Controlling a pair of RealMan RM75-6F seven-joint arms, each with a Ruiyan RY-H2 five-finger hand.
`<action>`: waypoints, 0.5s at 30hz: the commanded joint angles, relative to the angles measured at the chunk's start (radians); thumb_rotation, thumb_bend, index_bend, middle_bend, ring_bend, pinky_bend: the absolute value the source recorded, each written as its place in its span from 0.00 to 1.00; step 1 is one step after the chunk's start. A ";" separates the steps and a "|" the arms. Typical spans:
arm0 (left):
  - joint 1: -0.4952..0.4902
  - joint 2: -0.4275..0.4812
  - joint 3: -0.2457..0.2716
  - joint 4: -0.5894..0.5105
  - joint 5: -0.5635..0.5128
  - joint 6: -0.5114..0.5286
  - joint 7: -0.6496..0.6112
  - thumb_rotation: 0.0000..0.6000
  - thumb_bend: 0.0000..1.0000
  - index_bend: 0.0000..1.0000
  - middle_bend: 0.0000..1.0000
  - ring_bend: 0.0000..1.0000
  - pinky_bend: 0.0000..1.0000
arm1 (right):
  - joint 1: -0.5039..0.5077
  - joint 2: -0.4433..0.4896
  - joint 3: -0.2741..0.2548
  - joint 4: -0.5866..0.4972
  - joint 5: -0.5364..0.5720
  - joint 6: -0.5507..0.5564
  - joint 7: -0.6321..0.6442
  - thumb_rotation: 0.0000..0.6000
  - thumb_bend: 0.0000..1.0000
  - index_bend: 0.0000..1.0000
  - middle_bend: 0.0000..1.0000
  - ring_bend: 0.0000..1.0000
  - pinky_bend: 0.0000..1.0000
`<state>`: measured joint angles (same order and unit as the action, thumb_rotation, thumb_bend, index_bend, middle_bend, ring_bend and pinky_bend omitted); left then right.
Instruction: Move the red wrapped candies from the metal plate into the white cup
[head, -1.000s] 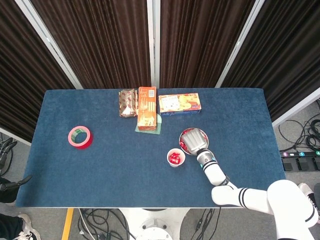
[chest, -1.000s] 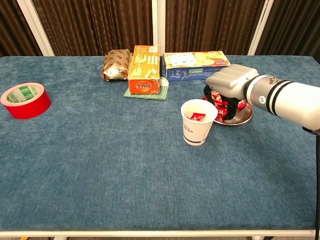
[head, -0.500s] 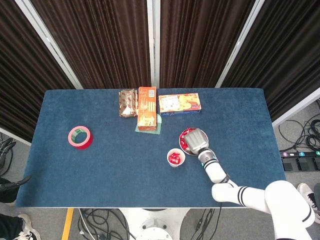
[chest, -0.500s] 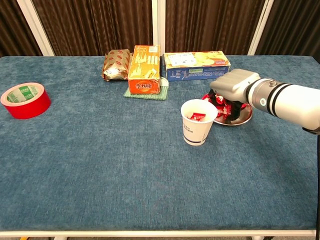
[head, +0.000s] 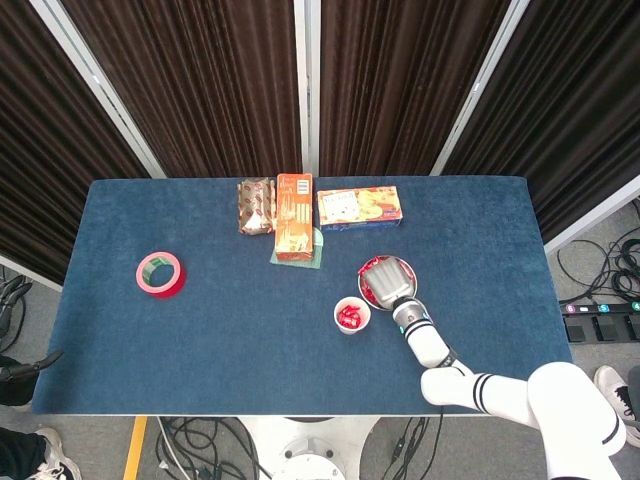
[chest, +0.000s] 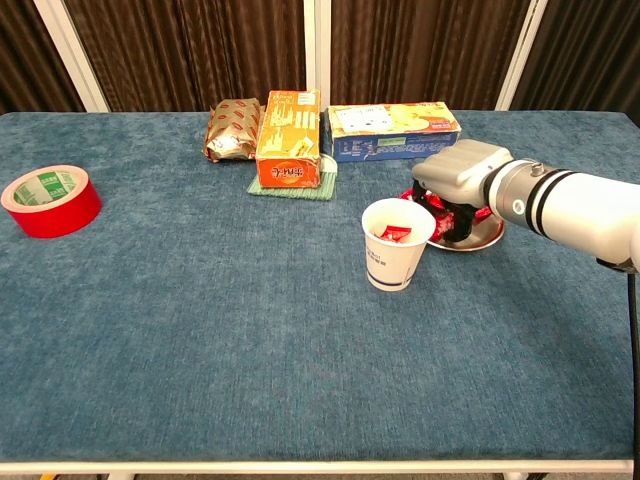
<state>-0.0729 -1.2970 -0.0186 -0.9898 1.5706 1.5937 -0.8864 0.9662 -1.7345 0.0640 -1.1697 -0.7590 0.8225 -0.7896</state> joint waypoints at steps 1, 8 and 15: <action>0.000 0.001 0.000 -0.002 0.001 0.000 0.001 1.00 0.13 0.13 0.08 0.03 0.11 | -0.003 0.006 0.003 -0.009 -0.008 0.007 0.002 1.00 0.19 0.66 1.00 1.00 1.00; 0.001 0.005 0.002 -0.012 0.005 0.007 0.008 1.00 0.13 0.13 0.08 0.03 0.11 | -0.013 0.049 0.016 -0.060 -0.027 0.038 0.010 1.00 0.20 0.67 1.00 1.00 1.00; -0.003 0.011 0.003 -0.033 0.013 0.013 0.022 1.00 0.13 0.13 0.08 0.03 0.11 | -0.029 0.147 0.041 -0.190 -0.063 0.106 0.020 1.00 0.21 0.68 1.00 1.00 1.00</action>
<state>-0.0755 -1.2865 -0.0160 -1.0213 1.5832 1.6063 -0.8659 0.9440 -1.6220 0.0920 -1.3176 -0.8067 0.9027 -0.7753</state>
